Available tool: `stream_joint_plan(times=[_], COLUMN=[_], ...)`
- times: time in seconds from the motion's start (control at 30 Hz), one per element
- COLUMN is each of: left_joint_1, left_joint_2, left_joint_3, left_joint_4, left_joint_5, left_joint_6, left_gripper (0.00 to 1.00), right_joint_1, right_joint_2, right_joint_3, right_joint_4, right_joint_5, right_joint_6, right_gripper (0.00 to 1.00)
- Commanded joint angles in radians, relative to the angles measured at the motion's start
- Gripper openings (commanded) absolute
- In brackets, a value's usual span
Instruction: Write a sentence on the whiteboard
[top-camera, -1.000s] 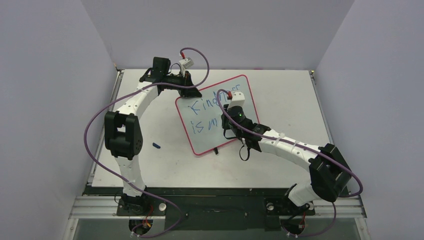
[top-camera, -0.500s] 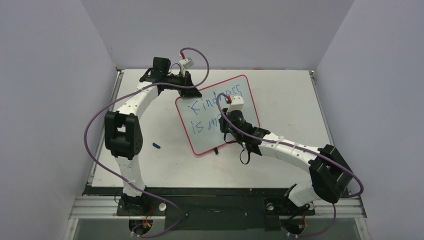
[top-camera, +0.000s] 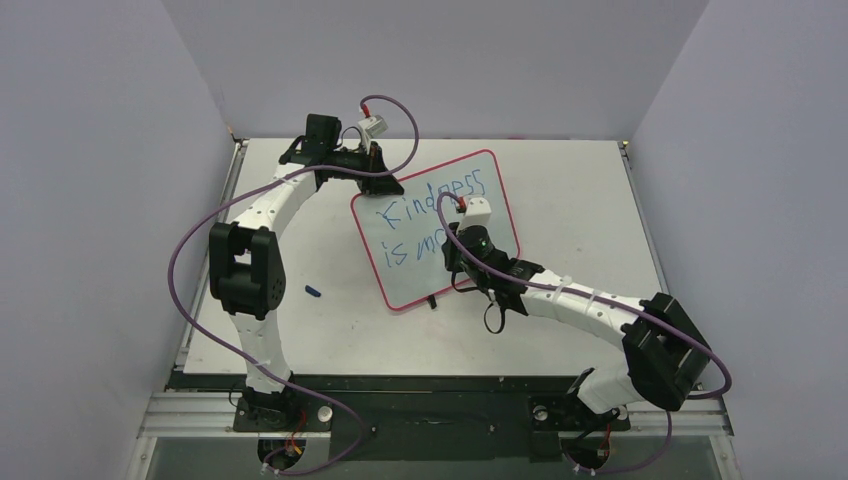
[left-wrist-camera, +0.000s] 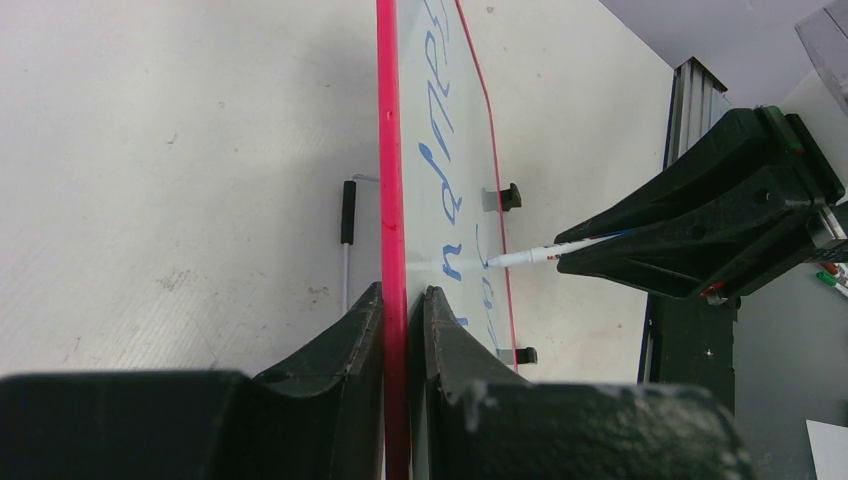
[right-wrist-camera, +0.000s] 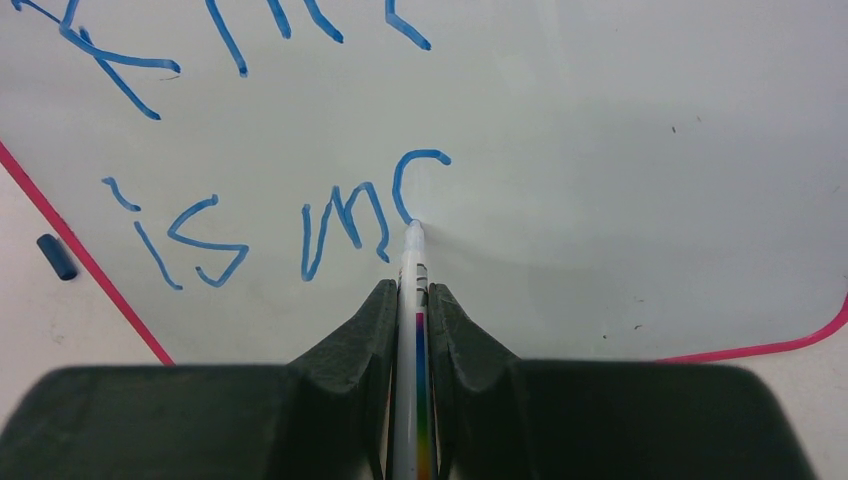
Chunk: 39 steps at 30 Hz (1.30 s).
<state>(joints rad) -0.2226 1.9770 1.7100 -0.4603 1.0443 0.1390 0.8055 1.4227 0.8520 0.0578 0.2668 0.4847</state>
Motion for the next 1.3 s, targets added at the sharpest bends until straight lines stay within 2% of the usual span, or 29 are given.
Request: stream_joint_plan(times=[0.0,0.73,1.27], left_joint_1=[-0.016,-0.015,-0.015], left_joint_2=[-0.008,-0.009,-0.010], left_joint_3=[0.003,0.002,0.002], left_joint_4=[0.034,0.033,0.033], left_joint_5=[0.017,0.016,0.017], left_joint_6=[0.076,0.077,0.078], left_gripper=[0.00,0.00,0.00], right_joint_1=[-0.019,-0.049,-0.048], right_joint_2=[-0.015,0.032,-0.004], right_joint_3=[0.017,0.151,0.006], right_joint_4=[-0.043,-0.055,-0.026], right_joint_5=[0.046,0.024,-0.001], right_joint_6=[-0.020,-0.050,0.016], right_gripper=[0.00,0.00,0.00])
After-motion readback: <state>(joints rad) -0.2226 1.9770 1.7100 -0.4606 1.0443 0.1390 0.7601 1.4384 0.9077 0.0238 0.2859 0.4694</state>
